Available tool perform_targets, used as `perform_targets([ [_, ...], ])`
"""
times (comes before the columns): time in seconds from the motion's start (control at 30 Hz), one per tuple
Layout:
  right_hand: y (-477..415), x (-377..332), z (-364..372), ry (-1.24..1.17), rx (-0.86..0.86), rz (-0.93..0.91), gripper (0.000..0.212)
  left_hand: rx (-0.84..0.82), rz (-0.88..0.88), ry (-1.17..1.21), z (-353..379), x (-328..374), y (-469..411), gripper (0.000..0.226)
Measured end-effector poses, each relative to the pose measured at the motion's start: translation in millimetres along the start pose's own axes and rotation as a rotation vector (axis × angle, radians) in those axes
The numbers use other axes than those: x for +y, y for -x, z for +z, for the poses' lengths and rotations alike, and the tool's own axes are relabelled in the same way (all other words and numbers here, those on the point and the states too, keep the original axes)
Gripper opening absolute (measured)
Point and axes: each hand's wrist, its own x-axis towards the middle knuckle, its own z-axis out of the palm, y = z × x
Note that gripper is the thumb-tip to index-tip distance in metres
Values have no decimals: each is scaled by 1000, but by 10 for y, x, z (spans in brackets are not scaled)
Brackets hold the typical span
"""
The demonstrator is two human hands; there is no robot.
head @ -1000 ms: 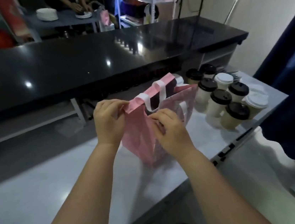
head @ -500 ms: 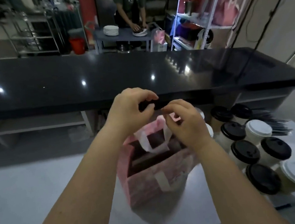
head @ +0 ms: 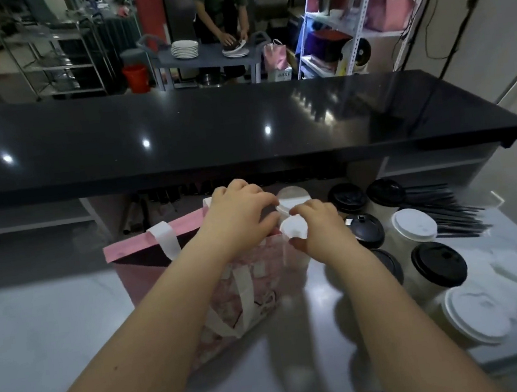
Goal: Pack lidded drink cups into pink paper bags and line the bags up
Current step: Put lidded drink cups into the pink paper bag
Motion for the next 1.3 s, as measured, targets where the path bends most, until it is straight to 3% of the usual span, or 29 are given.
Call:
perform_targets([
  [0.17, -109, 89, 343, 119, -92, 58, 82, 31, 21, -19, 76, -2, -14, 36],
  [0.33, -123, 76, 593, 157, -82, 51, 72, 47, 15, -71, 106, -5, 14, 37],
  [0.53, -29, 117, 723, 57, 46, -3, 57, 63, 5, -76, 173, 70, 79, 56],
  [0.7, 36, 156, 741, 26, 77, 46, 71, 66, 10, -106, 218, 118, 90, 54],
  [0.77, 76, 188, 664, -23, 91, 71, 78, 60, 7, -111, 225, 125, 88, 50],
  [1.0, 99, 83, -197, -413, 515, -66, 71, 56, 12, -31, 34, 84, 68, 33],
  [1.17, -14, -267, -591, -431, 547, -209, 70, 134, -57, 29, -305, -67, 228, 32],
  [1.3, -133, -586, -647, -408, 489, -312, 65, 153, -156, 87, -561, -257, 519, 19],
])
